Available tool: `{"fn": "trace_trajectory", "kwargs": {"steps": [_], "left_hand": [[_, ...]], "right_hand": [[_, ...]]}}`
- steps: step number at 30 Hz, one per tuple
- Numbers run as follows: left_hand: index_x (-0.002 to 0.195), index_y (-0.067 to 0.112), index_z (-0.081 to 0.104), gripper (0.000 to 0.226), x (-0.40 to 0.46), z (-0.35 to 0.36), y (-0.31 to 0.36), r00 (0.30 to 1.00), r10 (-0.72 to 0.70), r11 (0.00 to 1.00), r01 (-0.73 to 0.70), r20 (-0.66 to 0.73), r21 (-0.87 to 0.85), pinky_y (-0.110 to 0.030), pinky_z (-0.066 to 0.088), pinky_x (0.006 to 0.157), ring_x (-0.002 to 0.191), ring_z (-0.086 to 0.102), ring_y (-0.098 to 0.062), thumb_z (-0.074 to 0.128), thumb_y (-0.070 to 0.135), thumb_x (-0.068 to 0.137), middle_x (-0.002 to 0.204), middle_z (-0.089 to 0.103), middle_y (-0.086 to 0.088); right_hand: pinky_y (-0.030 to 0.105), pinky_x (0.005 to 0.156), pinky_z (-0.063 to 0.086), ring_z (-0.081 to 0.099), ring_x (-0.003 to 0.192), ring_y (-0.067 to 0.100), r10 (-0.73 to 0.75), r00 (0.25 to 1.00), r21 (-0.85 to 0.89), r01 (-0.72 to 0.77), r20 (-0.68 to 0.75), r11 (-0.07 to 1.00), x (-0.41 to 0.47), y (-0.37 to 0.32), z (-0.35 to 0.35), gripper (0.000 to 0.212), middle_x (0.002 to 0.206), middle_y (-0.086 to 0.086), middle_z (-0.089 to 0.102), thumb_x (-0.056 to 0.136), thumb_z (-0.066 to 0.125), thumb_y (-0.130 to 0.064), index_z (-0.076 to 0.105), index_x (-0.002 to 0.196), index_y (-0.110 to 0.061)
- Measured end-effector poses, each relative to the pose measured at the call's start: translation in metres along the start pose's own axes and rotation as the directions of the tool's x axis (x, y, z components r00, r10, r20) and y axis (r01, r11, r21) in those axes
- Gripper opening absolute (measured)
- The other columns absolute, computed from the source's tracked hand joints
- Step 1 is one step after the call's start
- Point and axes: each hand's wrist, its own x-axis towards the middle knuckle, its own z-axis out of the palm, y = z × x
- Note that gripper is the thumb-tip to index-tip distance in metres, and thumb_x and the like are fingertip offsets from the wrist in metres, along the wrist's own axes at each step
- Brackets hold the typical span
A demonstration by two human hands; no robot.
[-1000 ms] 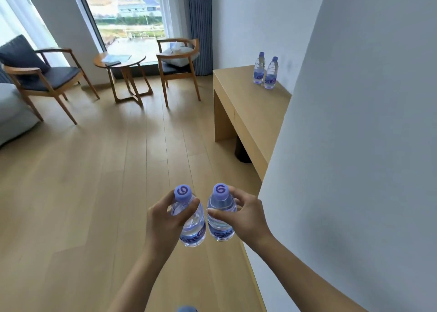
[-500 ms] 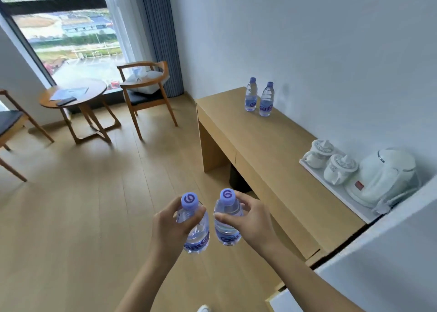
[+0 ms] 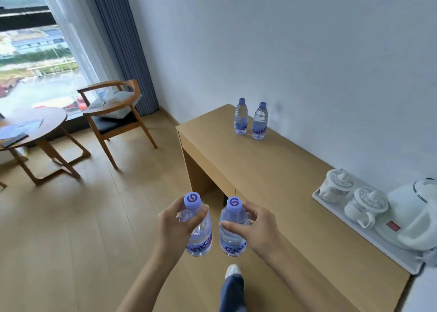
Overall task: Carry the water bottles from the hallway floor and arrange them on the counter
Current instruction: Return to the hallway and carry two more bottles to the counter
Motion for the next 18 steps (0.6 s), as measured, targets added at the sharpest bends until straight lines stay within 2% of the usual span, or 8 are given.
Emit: {"fn": "trace_trajectory", "kwargs": {"steps": [5, 7, 9, 14, 16, 18], "left_hand": [[0.081, 0.035, 0.065, 0.023, 0.096, 0.041, -0.006, 0.996, 0.041, 0.999, -0.039, 0.082, -0.028, -0.006, 0.047, 0.060, 0.070, 0.064, 0.004, 0.078, 0.016, 0.078, 0.077, 0.070, 0.021], [0.080, 0.033, 0.066, 0.023, 0.135, 0.059, -0.008, 0.995, 0.042, 0.998, -0.037, 0.095, -0.052, -0.006, 0.045, 0.059, 0.067, 0.063, 0.003, 0.079, 0.015, 0.078, 0.076, 0.070, 0.016], [0.079, 0.029, 0.067, 0.019, 0.176, 0.081, -0.011, 0.992, 0.032, 0.997, -0.024, 0.120, -0.067, -0.007, 0.045, 0.059, 0.065, 0.062, 0.002, 0.079, 0.015, 0.078, 0.075, 0.071, 0.011], [0.079, 0.035, 0.064, 0.024, 0.254, 0.134, -0.006, 0.979, 0.052, 0.997, -0.040, 0.199, -0.064, -0.003, 0.042, 0.060, 0.069, 0.061, 0.008, 0.079, 0.016, 0.078, 0.075, 0.069, 0.022], [0.082, 0.034, 0.064, 0.021, 0.279, 0.155, -0.006, 0.965, 0.038, 0.996, -0.015, 0.261, -0.090, -0.003, 0.043, 0.062, 0.071, 0.061, 0.008, 0.078, 0.019, 0.079, 0.077, 0.069, 0.020], [0.085, 0.030, 0.065, 0.014, 0.297, 0.174, -0.007, 0.946, 0.028, 0.995, 0.006, 0.323, -0.104, -0.006, 0.045, 0.063, 0.071, 0.060, 0.005, 0.077, 0.023, 0.081, 0.080, 0.069, 0.013]], "right_hand": [[0.015, 0.074, 0.053, 0.068, 0.086, -0.003, -0.004, 0.996, 0.011, 0.005, -0.084, 1.000, 0.093, 0.009, -0.016, 0.043, 0.092, -0.020, 0.074, 0.064, 0.091, -0.028, 0.074, 0.102, -0.029], [0.017, 0.076, 0.054, 0.068, 0.087, -0.003, 0.003, 0.994, 0.033, 0.001, -0.112, 0.999, 0.131, 0.010, -0.025, 0.041, 0.093, -0.021, 0.074, 0.063, 0.091, -0.027, 0.073, 0.099, -0.034], [0.013, 0.074, 0.052, 0.068, 0.085, -0.005, 0.004, 0.990, 0.043, 0.002, -0.143, 0.999, 0.169, 0.012, -0.037, 0.039, 0.091, -0.022, 0.074, 0.062, 0.092, -0.024, 0.070, 0.092, -0.039], [0.015, 0.069, 0.053, 0.067, 0.082, 0.000, 0.033, 0.972, 0.044, -0.023, -0.231, 0.999, 0.239, 0.016, -0.075, 0.033, 0.090, -0.014, 0.074, 0.063, 0.087, -0.025, 0.071, 0.089, -0.037], [0.017, 0.069, 0.052, 0.067, 0.081, 0.001, 0.060, 0.962, 0.036, -0.053, -0.267, 0.998, 0.261, 0.019, -0.090, 0.031, 0.088, -0.014, 0.073, 0.062, 0.085, -0.029, 0.071, 0.090, -0.034], [0.011, 0.066, 0.049, 0.066, 0.080, -0.002, 0.085, 0.950, 0.015, -0.085, -0.301, 0.996, 0.277, 0.024, -0.105, 0.030, 0.086, -0.018, 0.072, 0.062, 0.086, -0.031, 0.071, 0.088, -0.032]]}}
